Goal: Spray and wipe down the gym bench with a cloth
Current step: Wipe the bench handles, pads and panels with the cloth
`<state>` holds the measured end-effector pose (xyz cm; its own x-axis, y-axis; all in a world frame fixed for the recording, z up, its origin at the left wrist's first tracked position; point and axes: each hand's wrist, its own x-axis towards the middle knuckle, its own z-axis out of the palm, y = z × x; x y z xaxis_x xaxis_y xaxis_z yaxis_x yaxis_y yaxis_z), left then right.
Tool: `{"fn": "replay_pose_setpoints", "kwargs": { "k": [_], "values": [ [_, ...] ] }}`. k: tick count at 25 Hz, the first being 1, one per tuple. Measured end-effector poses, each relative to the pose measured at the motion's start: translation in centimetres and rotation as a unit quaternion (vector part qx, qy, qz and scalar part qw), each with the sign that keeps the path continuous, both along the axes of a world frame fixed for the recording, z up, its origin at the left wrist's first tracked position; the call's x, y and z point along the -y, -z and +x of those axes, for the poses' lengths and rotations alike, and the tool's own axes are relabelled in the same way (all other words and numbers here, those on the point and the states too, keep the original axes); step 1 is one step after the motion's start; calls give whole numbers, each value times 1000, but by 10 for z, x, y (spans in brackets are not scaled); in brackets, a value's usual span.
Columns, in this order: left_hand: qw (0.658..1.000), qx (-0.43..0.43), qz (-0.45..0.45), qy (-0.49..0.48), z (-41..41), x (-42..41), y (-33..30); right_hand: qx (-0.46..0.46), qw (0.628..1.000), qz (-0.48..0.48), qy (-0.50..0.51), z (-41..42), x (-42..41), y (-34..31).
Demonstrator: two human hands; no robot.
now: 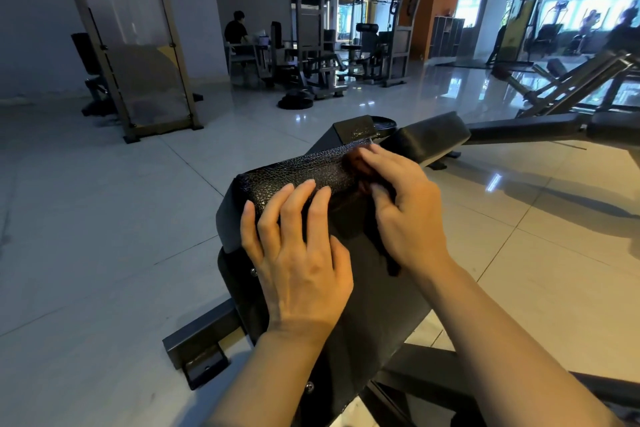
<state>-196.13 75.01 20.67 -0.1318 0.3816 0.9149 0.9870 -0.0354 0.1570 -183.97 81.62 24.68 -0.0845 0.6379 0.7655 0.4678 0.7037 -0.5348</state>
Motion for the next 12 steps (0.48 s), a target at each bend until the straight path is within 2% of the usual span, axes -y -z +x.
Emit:
{"fn": "replay_pose_setpoints", "kwargs": {
  "k": [6,9,12],
  "values": [
    [1000,-7,15,-12,-1,-4,1,-45,999,-8,24,-8,-16,-5],
    [1000,-11,16,-20,1,-5,2,8,998,35,47,-25,-5,-8],
    [999,-7,17,-26,2,-5,3,58,996,69,23,-25,1,-8]
  ]
}}
